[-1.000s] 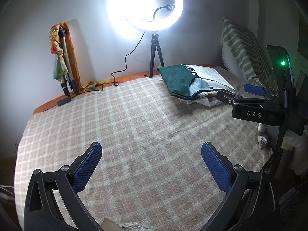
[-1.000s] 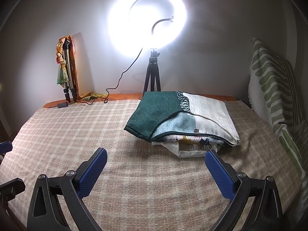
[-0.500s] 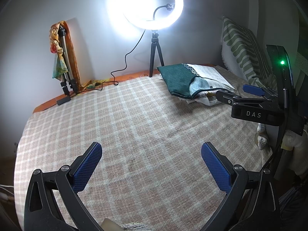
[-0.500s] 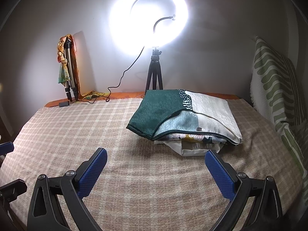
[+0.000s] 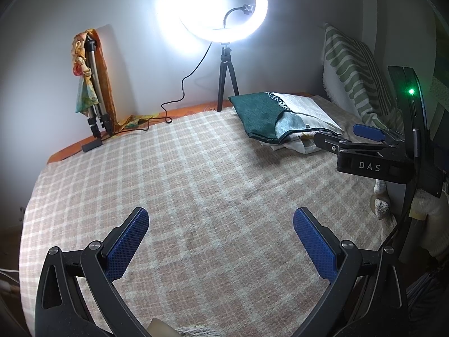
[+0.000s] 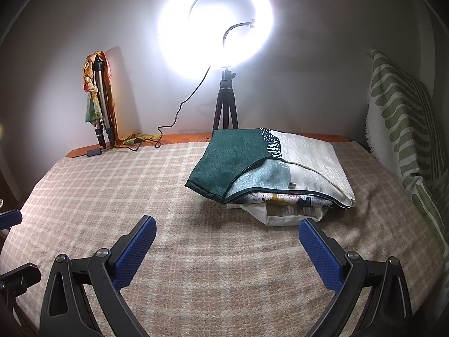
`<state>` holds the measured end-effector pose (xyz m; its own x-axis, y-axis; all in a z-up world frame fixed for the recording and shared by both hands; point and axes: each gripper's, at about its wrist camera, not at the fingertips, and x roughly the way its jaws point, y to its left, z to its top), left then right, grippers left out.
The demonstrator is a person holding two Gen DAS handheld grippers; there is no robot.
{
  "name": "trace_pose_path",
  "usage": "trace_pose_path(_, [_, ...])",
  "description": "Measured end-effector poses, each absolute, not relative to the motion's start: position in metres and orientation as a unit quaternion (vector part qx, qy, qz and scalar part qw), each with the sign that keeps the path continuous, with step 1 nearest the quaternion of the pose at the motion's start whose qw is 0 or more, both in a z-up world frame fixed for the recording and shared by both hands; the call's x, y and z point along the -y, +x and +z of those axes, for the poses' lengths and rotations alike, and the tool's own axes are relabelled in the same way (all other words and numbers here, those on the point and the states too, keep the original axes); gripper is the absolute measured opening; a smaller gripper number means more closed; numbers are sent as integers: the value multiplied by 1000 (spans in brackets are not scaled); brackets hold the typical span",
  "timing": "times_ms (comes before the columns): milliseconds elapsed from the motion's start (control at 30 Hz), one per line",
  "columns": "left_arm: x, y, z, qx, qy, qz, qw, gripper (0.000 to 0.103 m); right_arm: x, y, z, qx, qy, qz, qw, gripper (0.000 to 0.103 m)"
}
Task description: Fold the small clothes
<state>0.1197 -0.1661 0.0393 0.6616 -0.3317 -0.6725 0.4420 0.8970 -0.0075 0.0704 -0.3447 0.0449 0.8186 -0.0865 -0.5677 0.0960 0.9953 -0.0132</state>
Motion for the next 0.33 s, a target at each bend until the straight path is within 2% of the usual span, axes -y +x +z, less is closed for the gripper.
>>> trace_pose_path(333, [162,122,42,-351,78,-214,908,102,341,68,45,-298,10,-48,953,103])
